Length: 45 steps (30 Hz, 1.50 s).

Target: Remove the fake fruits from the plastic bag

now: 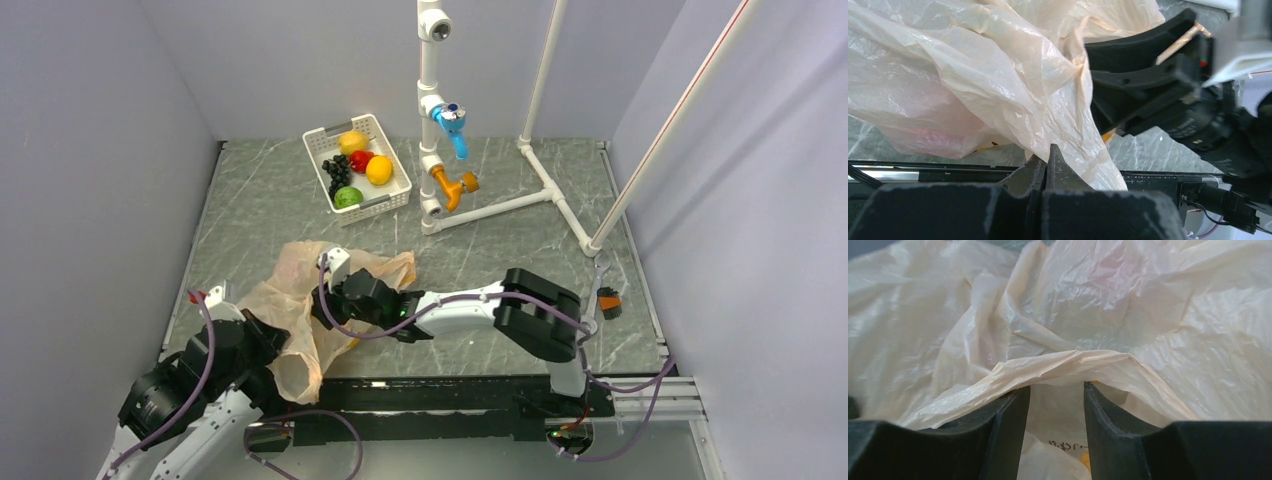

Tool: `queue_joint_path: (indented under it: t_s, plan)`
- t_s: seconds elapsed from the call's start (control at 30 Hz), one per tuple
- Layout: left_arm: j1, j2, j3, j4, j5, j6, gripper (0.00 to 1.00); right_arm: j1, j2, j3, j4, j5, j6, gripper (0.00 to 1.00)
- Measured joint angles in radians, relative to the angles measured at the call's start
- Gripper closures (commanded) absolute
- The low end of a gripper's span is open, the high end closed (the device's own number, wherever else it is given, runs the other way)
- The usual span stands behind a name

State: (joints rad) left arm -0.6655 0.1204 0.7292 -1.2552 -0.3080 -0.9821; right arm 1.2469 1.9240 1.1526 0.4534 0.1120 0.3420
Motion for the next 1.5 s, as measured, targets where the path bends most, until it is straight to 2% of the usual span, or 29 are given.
queue_joint_path:
  t_s: [0.1, 0.2, 0.33, 0.43, 0.7, 0.9, 1.0, 1.1, 1.27, 1.5]
  plan:
    - [0.0, -0.019, -0.003, 0.0, 0.0, -0.002, 1.0, 0.0, 0.06, 0.024, 0.011, -0.021, 0.002, 0.51]
    - [0.0, -0.024, -0.003, 0.0, 0.0, -0.003, 1.0, 0.0, 0.105, 0.047, 0.023, -0.032, -0.001, 0.39]
    - [0.0, -0.017, -0.004, 0.001, 0.0, -0.002, 1.0, 0.0, 0.164, 0.119, 0.023, -0.023, -0.027, 0.3]
    - [0.0, 0.011, -0.005, 0.003, 0.001, 0.001, 1.0, 0.0, 0.204, 0.189, 0.018, -0.002, -0.058, 0.18]
    - [0.0, 0.059, -0.006, 0.015, 0.008, 0.005, 1.0, -0.003, 0.286, 0.297, 0.017, 0.053, -0.164, 0.04]
    - [0.0, 0.054, -0.006, 0.015, 0.007, 0.005, 1.0, -0.005, 0.36, 0.342, 0.008, 0.072, -0.217, 0.02]
    - [0.0, 0.051, -0.006, 0.015, 0.007, 0.005, 1.0, -0.01, 0.389, 0.364, 0.017, 0.081, -0.22, 0.04]
    - [0.0, 0.051, -0.006, 0.014, 0.007, 0.004, 1.0, -0.014, 0.401, 0.375, 0.024, 0.088, -0.219, 0.14]
    - [0.0, 0.051, -0.006, 0.014, 0.007, 0.003, 1.0, -0.015, 0.41, 0.39, 0.023, 0.086, -0.229, 0.47]
    - [0.0, 0.047, -0.006, 0.015, 0.007, 0.001, 1.0, -0.014, 0.41, 0.393, 0.016, 0.068, -0.22, 0.75]
